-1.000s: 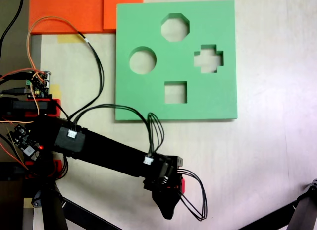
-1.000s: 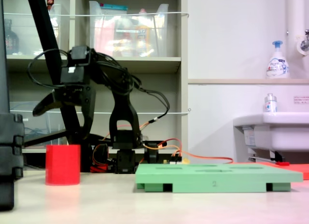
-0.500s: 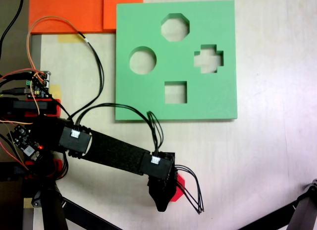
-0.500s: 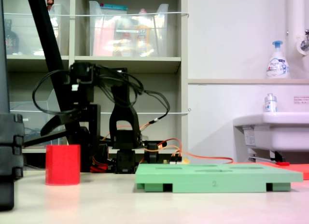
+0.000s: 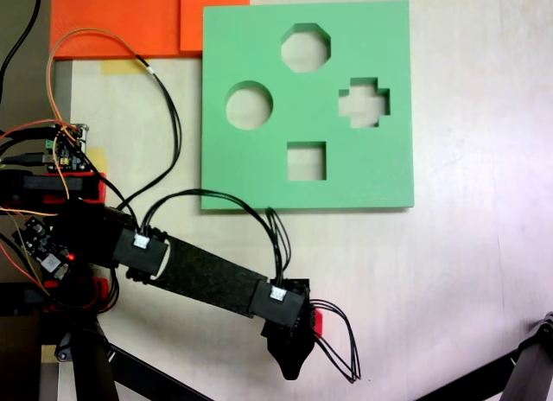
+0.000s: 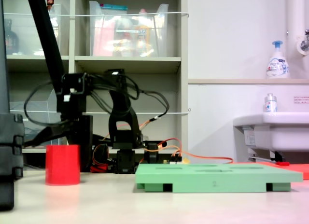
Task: Put the octagonal pillar block into the corresponding hole
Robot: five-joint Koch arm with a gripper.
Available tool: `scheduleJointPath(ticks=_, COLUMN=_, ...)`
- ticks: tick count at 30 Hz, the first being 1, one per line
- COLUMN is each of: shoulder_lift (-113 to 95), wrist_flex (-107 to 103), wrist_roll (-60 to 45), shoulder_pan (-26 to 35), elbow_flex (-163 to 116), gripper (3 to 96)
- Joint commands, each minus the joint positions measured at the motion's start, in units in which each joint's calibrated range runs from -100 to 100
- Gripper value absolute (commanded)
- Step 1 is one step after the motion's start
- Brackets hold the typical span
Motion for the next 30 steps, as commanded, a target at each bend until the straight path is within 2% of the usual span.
scheduleJointPath(ticks=1, shoulder_lift=1.0, wrist_flex=3.9, wrist_roll=-0.4, shoulder_pan=0.0, elbow_flex=0.0, gripper=83.7)
scheduleJointPath(ticks=3, shoulder_lift=1.5, wrist_flex=4.2, wrist_roll=-0.4, shoulder_pan=0.0, elbow_flex=-1.1, gripper=82.3)
scheduleJointPath(ticks=9, shoulder_lift=1.5, wrist_flex=4.7, wrist_roll=-0.4, shoulder_pan=0.0, elbow_flex=-3.3, gripper=57.7)
scheduleJointPath(ticks=12, shoulder_lift=1.5, wrist_flex=4.7, wrist_roll=-0.4, shoulder_pan=-0.1, elbow_flex=-5.0, gripper=47.7)
scheduleJointPath(ticks=15, shoulder_lift=1.0, wrist_flex=4.5, wrist_roll=-0.4, shoulder_pan=-0.5, elbow_flex=-7.5, gripper=41.6)
scheduleJointPath(ticks=23, shoulder_lift=-5.9, wrist_flex=-0.6, wrist_roll=0.2, shoulder_pan=-1.1, elbow_flex=-9.9, gripper=38.4)
scheduleJointPath(ticks=30, shoulder_lift=-23.3, wrist_flex=-10.4, wrist_roll=2.1, shoulder_pan=-0.4, elbow_flex=-9.9, gripper=38.4)
